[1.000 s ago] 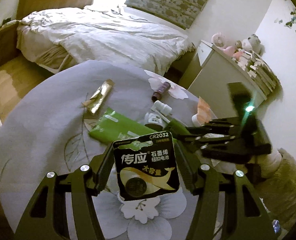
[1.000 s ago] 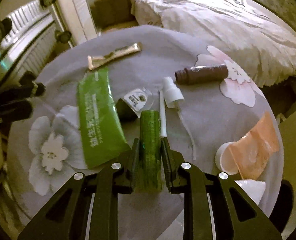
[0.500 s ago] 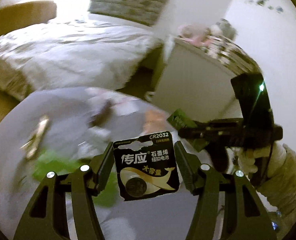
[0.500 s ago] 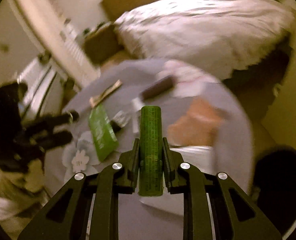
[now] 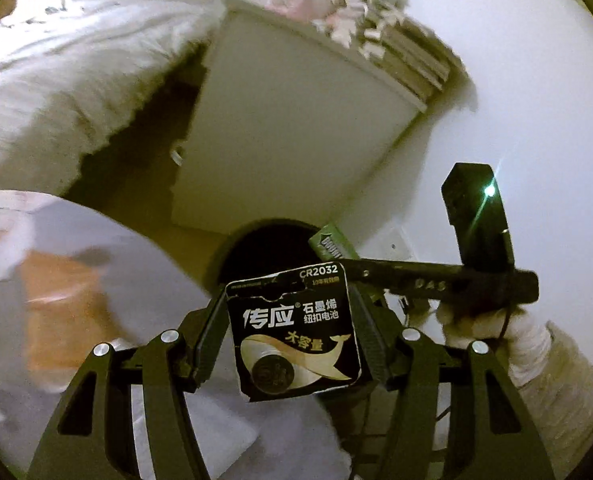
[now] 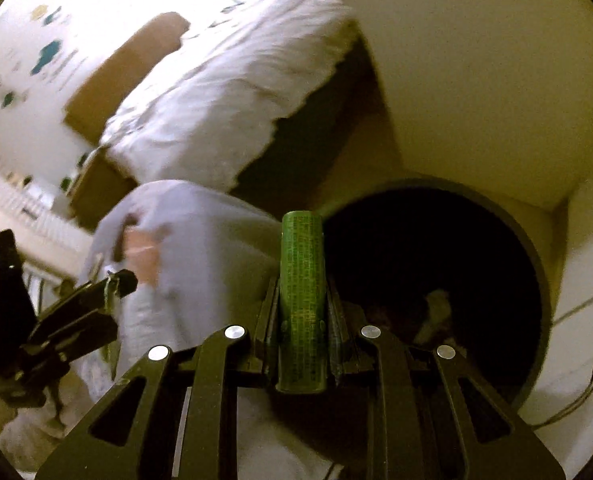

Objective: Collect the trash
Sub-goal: 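Carry the battery card and gum stick over the black bin and open both tools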

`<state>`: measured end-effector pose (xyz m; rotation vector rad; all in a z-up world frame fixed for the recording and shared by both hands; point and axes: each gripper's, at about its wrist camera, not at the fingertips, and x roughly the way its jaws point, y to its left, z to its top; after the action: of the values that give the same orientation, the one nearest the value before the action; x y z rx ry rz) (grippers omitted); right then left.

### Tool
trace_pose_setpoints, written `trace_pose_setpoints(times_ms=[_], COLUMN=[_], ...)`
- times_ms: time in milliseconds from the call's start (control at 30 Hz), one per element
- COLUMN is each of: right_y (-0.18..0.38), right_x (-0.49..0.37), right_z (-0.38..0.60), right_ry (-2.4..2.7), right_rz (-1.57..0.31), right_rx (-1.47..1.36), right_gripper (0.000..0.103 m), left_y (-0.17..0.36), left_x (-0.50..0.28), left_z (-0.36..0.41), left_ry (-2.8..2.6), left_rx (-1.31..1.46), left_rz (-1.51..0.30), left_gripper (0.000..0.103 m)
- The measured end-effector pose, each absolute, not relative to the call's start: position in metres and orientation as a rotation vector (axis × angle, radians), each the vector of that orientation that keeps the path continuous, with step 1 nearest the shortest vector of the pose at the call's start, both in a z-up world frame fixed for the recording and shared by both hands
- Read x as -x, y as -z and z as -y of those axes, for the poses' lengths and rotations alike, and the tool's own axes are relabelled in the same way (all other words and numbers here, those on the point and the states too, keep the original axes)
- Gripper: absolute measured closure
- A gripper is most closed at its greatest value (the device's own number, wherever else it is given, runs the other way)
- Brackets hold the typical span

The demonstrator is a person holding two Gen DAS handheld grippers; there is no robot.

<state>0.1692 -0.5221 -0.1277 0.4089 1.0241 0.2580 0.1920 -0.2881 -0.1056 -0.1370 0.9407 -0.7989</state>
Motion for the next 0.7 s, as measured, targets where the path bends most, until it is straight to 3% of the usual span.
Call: trace_pose_setpoints(times_ms=[600,667,700], right_y=[0.196,0.196,0.194], right_x=[-0.175,-0.173,-0.172], right_z=[0.563,0.564,0.564], right_ry=[-0.128,-0.115,-0.116], right_rz=[-1.121,-1.129,-1.120], right_rx=[-0.488,-0.486,-0.485], right_gripper=[0.081,0.074,0.071], left_y=[0.139,0.138,0.136], left_x=[-0.208,-0.206,-0.204], left_z=[0.349,0.349,0.348], left_ry=[0.829,0.814,0.809], left_rx=[0.050,0.033,0.030], left_rz=[-1.038,-1.034,-1.024], left_gripper=[0.041,0.029,0.027])
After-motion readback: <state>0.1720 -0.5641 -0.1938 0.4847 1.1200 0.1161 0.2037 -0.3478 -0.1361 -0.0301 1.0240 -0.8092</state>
